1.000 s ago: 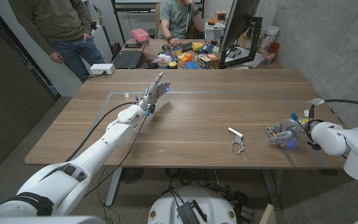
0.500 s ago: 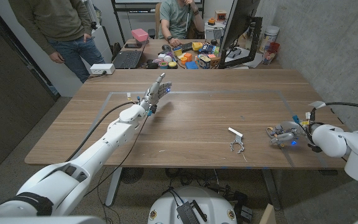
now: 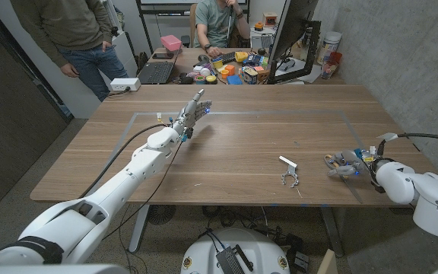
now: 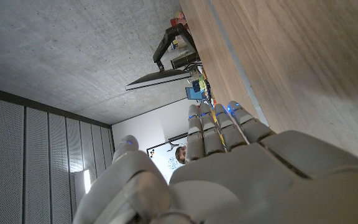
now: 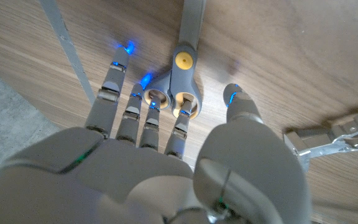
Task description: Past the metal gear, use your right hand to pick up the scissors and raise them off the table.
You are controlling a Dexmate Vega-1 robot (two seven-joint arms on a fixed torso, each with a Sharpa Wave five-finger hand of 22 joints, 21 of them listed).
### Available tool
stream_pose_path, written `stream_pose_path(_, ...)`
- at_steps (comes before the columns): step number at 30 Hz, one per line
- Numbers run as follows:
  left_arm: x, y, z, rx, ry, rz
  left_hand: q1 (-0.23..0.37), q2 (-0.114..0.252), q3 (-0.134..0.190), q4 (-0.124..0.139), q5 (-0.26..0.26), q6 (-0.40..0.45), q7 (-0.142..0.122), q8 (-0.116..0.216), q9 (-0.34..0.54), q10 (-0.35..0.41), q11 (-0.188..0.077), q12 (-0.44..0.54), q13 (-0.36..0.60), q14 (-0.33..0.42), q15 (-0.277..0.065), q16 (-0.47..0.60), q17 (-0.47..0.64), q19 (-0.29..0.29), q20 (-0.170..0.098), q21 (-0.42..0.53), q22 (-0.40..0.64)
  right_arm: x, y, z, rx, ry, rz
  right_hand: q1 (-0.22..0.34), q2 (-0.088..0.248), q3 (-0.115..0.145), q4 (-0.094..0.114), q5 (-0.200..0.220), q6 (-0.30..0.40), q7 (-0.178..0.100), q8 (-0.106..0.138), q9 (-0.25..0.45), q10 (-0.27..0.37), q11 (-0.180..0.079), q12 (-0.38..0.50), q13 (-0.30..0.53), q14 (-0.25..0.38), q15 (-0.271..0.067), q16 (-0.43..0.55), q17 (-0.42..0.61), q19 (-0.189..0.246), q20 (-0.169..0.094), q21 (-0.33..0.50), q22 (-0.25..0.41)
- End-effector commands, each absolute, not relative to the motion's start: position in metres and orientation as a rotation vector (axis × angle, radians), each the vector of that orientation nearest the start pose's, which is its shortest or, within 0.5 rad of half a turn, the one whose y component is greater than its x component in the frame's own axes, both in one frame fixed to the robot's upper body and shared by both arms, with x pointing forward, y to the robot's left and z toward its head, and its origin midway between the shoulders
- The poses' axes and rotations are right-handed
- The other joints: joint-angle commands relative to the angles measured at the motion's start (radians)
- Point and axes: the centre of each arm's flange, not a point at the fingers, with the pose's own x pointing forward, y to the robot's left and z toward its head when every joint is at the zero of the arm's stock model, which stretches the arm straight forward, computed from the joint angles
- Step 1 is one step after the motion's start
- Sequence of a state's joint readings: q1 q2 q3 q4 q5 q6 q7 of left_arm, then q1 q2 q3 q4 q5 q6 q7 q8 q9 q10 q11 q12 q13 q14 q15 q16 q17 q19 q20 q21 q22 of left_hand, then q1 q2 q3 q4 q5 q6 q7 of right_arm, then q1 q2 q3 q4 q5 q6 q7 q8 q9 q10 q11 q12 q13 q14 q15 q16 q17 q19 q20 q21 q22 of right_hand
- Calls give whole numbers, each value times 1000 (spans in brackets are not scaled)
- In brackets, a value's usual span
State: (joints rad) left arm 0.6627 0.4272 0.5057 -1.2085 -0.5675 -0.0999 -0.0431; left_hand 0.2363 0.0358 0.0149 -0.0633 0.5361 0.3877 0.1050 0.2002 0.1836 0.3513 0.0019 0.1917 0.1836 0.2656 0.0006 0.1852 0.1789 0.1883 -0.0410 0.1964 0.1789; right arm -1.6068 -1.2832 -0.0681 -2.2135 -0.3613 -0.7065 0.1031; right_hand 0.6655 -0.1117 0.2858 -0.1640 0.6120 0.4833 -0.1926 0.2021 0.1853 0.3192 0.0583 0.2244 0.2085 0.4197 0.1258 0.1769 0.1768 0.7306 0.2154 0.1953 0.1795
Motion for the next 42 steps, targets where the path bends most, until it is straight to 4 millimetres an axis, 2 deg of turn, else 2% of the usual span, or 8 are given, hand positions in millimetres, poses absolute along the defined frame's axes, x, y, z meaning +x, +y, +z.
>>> stream_pose_path(1, 686, 214, -8, 76, -453, -313, -1, 8, -6, -4, 3, 6, -3, 0, 5, -7, 1, 5, 4, -3, 6, 4, 4, -3, 4, 4, 4, 477, -371, -128, -1597, 39, -95, 113, 2, 26, -15, 29, 30, -5, 7, 3, 0, -32, 14, 14, 20, -36, 12, 3, 84, -10, 31, 4)
stream_pose_path(4, 684, 215, -8, 72, -454, -312, -1, 8, -6, -4, 3, 7, -2, 0, 5, -8, -1, 5, 4, -4, 6, 4, 4, -3, 3, 4, 4, 479, -372, -134, -1583, 43, -85, 240, 21, 57, -12, 52, 66, -10, 10, 6, 10, -54, 33, 33, 71, -76, 25, 12, 216, -81, 68, 3)
stream_pose_path(7, 683, 215, -8, 69, -456, -311, -1, 8, -6, -4, 3, 7, -2, 0, 5, -8, -2, 4, 4, -3, 6, 5, 4, -4, 3, 4, 4, 482, -375, -140, -1564, 35, -74, 337, 37, 61, 5, 56, 115, -19, 12, 11, 22, -76, 61, 65, 173, -147, 55, 38, 392, -209, 116, 1)
stream_pose_path(9, 682, 216, -8, 68, -457, -310, -1, 8, -6, -4, 3, 7, -2, 0, 5, -9, -2, 4, 4, -4, 6, 4, 4, -4, 4, 4, 4, 484, -376, -144, -1549, 28, -69, 371, 46, 61, 7, 42, 144, -21, 16, 15, 43, -85, 81, 84, 210, -174, 68, 54, 460, -263, 130, -1)
stream_pose_path(17, 679, 218, -8, 61, -462, -300, -1, 9, -7, -4, 2, 7, -2, 0, 5, -12, -5, 4, 4, -6, 5, 4, 4, -5, 4, 4, 4, 494, -380, -152, -1514, 28, -33, 457, 87, 69, 11, 6, 249, 7, 45, 33, 93, -71, 143, 152, 364, -273, 143, 145, 594, -394, 156, -1)
stream_pose_path(22, 678, 219, -9, 55, -463, -295, -1, 9, -8, -4, 2, 8, -2, 0, 5, -13, -4, 4, 4, -6, 3, 4, 4, -5, 5, 4, 4, 501, -379, -157, -1481, 14, -12, 522, 109, 82, 1, -15, 326, 24, 89, 64, 141, -74, 184, 192, 442, -320, 178, 190, 624, -421, 169, 6)
stream_pose_path(28, 676, 222, -8, 51, -466, -288, -1, 9, -9, -4, 2, 8, -1, 0, 5, -13, -3, 4, 4, -7, 3, 4, 4, -4, 6, 4, 4, 506, -378, -160, -1455, -4, -13, 644, 118, 51, -4, -81, 395, 53, 172, 146, 178, -82, 222, 281, 486, -349, 261, 322, 641, -428, 210, 19)
stream_pose_path(42, 681, 219, -14, 42, -451, -301, -1, 10, -11, -4, 2, 10, 1, 1, 5, -14, -3, 4, 4, -8, 4, 4, 4, -5, 9, 4, 4, 496, -384, -124, -1507, 5, -23, 689, 128, 35, 5, -114, 388, 68, 196, 188, 166, -74, 227, 326, 492, -354, 283, 371, 632, -425, 231, 23)
